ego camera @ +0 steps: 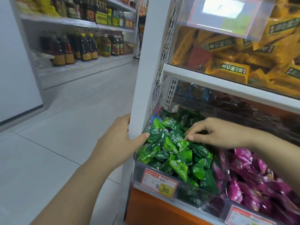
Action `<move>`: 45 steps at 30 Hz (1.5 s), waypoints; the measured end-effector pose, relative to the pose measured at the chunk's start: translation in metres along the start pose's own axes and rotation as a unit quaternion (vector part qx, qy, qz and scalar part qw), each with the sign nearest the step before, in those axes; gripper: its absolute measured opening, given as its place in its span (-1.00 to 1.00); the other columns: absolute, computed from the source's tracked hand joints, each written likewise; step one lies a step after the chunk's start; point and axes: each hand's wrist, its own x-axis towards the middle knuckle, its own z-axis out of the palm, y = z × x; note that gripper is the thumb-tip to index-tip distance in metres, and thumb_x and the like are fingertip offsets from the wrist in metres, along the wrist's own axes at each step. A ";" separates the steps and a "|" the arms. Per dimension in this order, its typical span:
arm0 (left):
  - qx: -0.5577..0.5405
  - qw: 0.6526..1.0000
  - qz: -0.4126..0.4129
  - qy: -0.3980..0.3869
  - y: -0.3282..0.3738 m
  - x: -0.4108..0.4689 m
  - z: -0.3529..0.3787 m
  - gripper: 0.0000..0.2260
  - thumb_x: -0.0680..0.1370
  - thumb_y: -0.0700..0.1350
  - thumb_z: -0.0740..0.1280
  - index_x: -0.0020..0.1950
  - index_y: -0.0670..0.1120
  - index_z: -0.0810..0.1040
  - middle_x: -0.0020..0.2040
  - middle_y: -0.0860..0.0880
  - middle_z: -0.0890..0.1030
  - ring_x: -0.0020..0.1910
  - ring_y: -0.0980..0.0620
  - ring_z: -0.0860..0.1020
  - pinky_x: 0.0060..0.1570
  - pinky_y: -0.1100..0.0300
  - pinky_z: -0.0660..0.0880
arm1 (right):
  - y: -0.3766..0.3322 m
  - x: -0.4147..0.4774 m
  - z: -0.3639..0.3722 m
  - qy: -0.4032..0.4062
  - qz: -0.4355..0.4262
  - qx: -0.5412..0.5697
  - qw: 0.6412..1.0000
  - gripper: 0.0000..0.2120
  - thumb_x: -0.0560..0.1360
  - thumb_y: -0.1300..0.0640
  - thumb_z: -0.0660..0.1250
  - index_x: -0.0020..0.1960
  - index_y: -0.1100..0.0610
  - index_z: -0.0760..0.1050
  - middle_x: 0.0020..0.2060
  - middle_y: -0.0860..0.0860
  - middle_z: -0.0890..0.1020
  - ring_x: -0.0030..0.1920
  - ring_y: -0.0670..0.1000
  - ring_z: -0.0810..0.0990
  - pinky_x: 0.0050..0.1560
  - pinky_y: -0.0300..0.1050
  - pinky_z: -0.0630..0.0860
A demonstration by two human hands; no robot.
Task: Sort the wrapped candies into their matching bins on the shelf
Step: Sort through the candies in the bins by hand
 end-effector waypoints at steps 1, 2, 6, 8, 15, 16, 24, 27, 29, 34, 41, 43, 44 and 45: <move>0.001 1.000 -0.002 0.000 0.001 0.000 0.000 -0.52 0.33 0.34 0.22 0.21 0.25 0.39 0.12 0.16 0.52 0.08 0.13 0.51 0.09 0.00 0.50 | -0.001 0.005 -0.003 0.013 -0.001 0.010 1.000 -0.80 0.53 -0.05 0.27 0.06 -0.07 0.61 0.04 -0.21 0.63 0.05 -0.17 0.59 0.20 -0.12 0.47; 0.003 1.000 -0.005 0.001 0.002 0.000 0.000 -0.52 0.33 0.32 0.22 0.21 0.23 0.39 0.11 0.15 0.52 0.08 0.12 0.51 0.09 0.00 0.50 | -0.001 0.012 -0.004 0.034 -0.001 0.016 0.999 -0.81 0.53 -0.04 0.27 0.08 -0.06 0.59 0.05 -0.18 0.63 0.06 -0.13 0.59 0.20 -0.11 0.46; 0.009 1.000 -0.003 0.002 0.005 0.002 -0.001 -0.55 0.39 0.27 0.27 0.24 0.19 0.39 0.10 0.12 0.51 0.07 0.08 0.50 0.07 -0.02 0.50 | -0.003 0.054 -0.003 0.112 0.009 -0.010 0.994 -0.57 0.52 -0.05 0.30 0.36 -0.04 0.38 0.33 -0.06 0.44 0.21 -0.13 0.42 0.13 -0.24 0.33; 0.009 1.000 0.001 -0.001 0.004 0.002 -0.001 -0.61 0.44 0.23 0.31 0.22 0.21 0.38 0.09 0.12 0.51 0.06 0.09 0.50 0.06 -0.02 0.51 | -0.006 0.069 0.001 0.074 0.004 0.010 0.997 -0.49 0.50 -0.13 0.30 0.41 -0.09 0.31 0.42 -0.07 0.33 0.35 -0.10 0.33 0.28 -0.19 0.26; 0.013 1.000 -0.005 -0.006 -0.002 0.000 -0.007 -0.48 0.37 0.33 0.30 0.30 0.26 0.34 0.16 0.23 0.48 0.06 0.25 0.47 0.07 0.07 0.49 | -0.002 0.060 0.010 -0.047 0.001 -0.054 0.997 -0.58 0.42 -0.20 0.37 0.21 -0.06 0.48 0.34 -0.05 0.41 0.34 -0.03 0.37 0.39 -0.08 0.26; 0.014 1.000 -0.006 -0.005 -0.001 -0.001 -0.008 -0.47 0.37 0.33 0.30 0.31 0.26 0.34 0.17 0.24 0.47 0.06 0.25 0.47 0.07 0.08 0.49 | -0.001 0.055 0.008 -0.046 0.003 -0.064 0.997 -0.60 0.42 -0.16 0.39 0.21 -0.05 0.49 0.33 -0.04 0.41 0.33 -0.03 0.38 0.38 -0.10 0.27; 0.020 1.000 -0.017 -0.006 0.000 -0.004 -0.011 -0.41 0.37 0.31 0.32 0.36 0.21 0.31 0.20 0.22 0.45 0.05 0.22 0.47 0.04 0.10 0.48 | 0.017 0.030 -0.009 0.009 0.058 -0.150 0.987 -0.72 0.47 -0.02 0.39 0.16 -0.06 0.49 0.46 -0.09 0.23 0.41 -0.03 0.28 0.29 -0.25 0.20; 0.019 1.000 -0.019 -0.008 0.001 -0.003 -0.010 -0.42 0.37 0.30 0.32 0.36 0.20 0.31 0.20 0.20 0.46 0.05 0.20 0.49 0.06 0.08 0.49 | 0.022 0.025 -0.012 0.018 0.092 -0.152 0.984 -0.70 0.45 -0.09 0.38 0.17 -0.12 0.47 0.49 -0.12 0.17 0.42 0.00 0.26 0.35 -0.11 0.24; 0.017 1.000 -0.019 -0.009 0.002 -0.002 -0.010 -0.43 0.38 0.29 0.32 0.35 0.20 0.31 0.20 0.20 0.47 0.05 0.19 0.49 0.07 0.08 0.49 | 0.020 0.025 -0.012 0.015 0.100 -0.150 0.983 -0.65 0.44 -0.12 0.39 0.20 -0.14 0.46 0.49 -0.11 0.18 0.43 0.01 0.26 0.39 -0.05 0.22; 0.011 1.000 -0.015 -0.007 0.004 -0.004 -0.009 -0.51 0.42 0.24 0.32 0.31 0.20 0.34 0.17 0.20 0.49 0.05 0.19 0.48 0.08 0.07 0.49 | -0.007 0.039 -0.013 0.082 0.050 -0.154 0.983 -0.59 0.42 -0.17 0.37 0.24 -0.12 0.46 0.37 -0.10 0.39 0.37 -0.01 0.34 0.42 0.01 0.21; 0.001 1.000 -0.015 -0.009 0.005 -0.003 -0.009 -0.54 0.42 0.22 0.34 0.29 0.22 0.35 0.17 0.18 0.50 0.07 0.19 0.48 0.10 0.06 0.49 | -0.042 0.058 0.011 -0.056 0.002 -0.062 0.997 -0.53 0.59 -0.10 0.17 0.46 0.01 0.27 0.45 -0.05 0.32 0.40 -0.07 0.31 0.37 -0.21 0.19; 0.002 1.000 -0.015 -0.012 0.004 -0.003 -0.008 -0.55 0.42 0.23 0.34 0.28 0.22 0.35 0.16 0.19 0.50 0.06 0.20 0.49 0.10 0.07 0.49 | -0.043 0.050 0.012 -0.087 0.004 -0.049 0.995 -0.55 0.61 -0.09 0.12 0.47 -0.05 0.24 0.46 -0.10 0.28 0.43 -0.11 0.26 0.38 -0.24 0.14; 0.002 1.000 -0.016 -0.013 0.003 -0.002 -0.008 -0.55 0.42 0.23 0.34 0.28 0.22 0.35 0.16 0.20 0.50 0.05 0.20 0.49 0.10 0.07 0.49 | -0.042 0.044 0.011 -0.099 0.005 -0.042 0.994 -0.56 0.61 -0.09 0.10 0.48 -0.08 0.23 0.46 -0.14 0.26 0.43 -0.13 0.24 0.39 -0.26 0.11; 0.001 1.000 -0.017 -0.012 0.003 -0.002 -0.008 -0.55 0.42 0.23 0.34 0.28 0.21 0.36 0.16 0.19 0.50 0.05 0.19 0.50 0.10 0.06 0.49 | -0.042 0.039 0.011 -0.109 0.004 -0.034 0.993 -0.57 0.61 -0.09 0.09 0.48 -0.11 0.22 0.46 -0.17 0.25 0.44 -0.16 0.22 0.40 -0.27 0.09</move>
